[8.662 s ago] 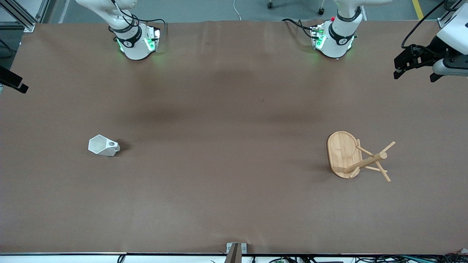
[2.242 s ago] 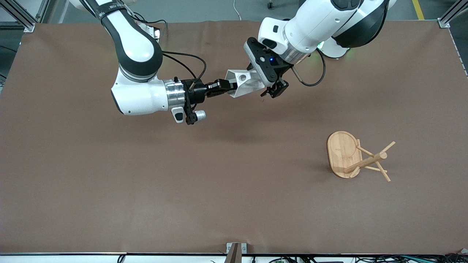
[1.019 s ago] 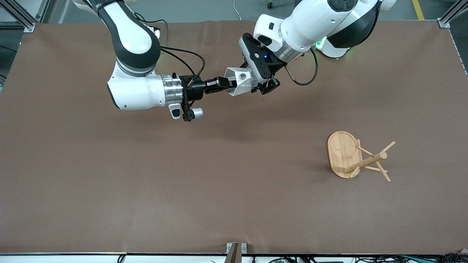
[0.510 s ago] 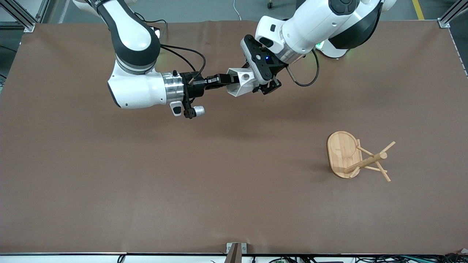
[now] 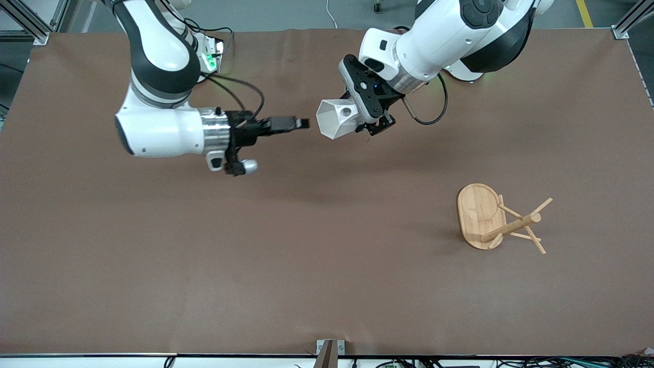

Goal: Hang cup on rack
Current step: 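Carry the cup with the left gripper while the right gripper retracts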

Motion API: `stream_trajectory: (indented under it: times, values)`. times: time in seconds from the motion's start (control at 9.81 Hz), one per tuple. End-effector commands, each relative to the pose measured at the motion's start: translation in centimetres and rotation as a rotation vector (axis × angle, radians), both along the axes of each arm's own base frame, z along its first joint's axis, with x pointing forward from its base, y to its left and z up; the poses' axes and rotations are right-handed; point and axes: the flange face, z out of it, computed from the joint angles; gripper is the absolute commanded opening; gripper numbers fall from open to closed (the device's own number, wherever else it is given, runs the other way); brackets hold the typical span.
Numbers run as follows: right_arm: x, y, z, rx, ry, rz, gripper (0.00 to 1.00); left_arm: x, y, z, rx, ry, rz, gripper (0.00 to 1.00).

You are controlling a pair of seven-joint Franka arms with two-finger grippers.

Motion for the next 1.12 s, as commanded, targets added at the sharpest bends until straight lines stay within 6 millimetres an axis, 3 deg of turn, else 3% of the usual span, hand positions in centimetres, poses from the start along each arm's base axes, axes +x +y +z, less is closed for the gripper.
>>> stream_trajectory:
  times: [0.0, 0.1, 0.2, 0.41, 0.61, 0.92, 1.02]
  values:
    - [0.8, -5.7, 0.5, -0.330, -0.070, -0.002, 1.00, 0.7, 0.9, -1.7, 0.031, 0.037, 0.049, 0.01]
    - [2.1, -10.0, 0.1, -0.430, -0.093, -0.020, 1.00, 1.8, 2.2, -2.0, 0.043, 0.062, 0.125, 0.01]
    - [3.2, -13.7, 1.4, -0.525, -0.143, -0.039, 1.00, 2.5, 3.1, -2.4, 0.066, 0.096, 0.198, 0.01]
    - [4.7, -21.0, 6.1, -0.782, -0.295, -0.066, 1.00, 4.1, 4.9, -2.2, 0.111, 0.121, 0.364, 0.01]
    - [5.1, -27.6, 11.2, -0.860, -0.320, -0.152, 1.00, 4.9, 5.8, -3.1, 0.150, 0.174, 0.518, 0.01]
    - [1.1, -32.4, 17.8, -0.857, -0.339, -0.074, 1.00, 8.1, 11.9, -3.5, 0.159, 0.220, 0.673, 0.01]
    - [0.2, -33.0, 19.1, -0.856, -0.345, -0.083, 1.00, 8.5, 12.5, -3.5, 0.184, 0.208, 0.711, 0.01]
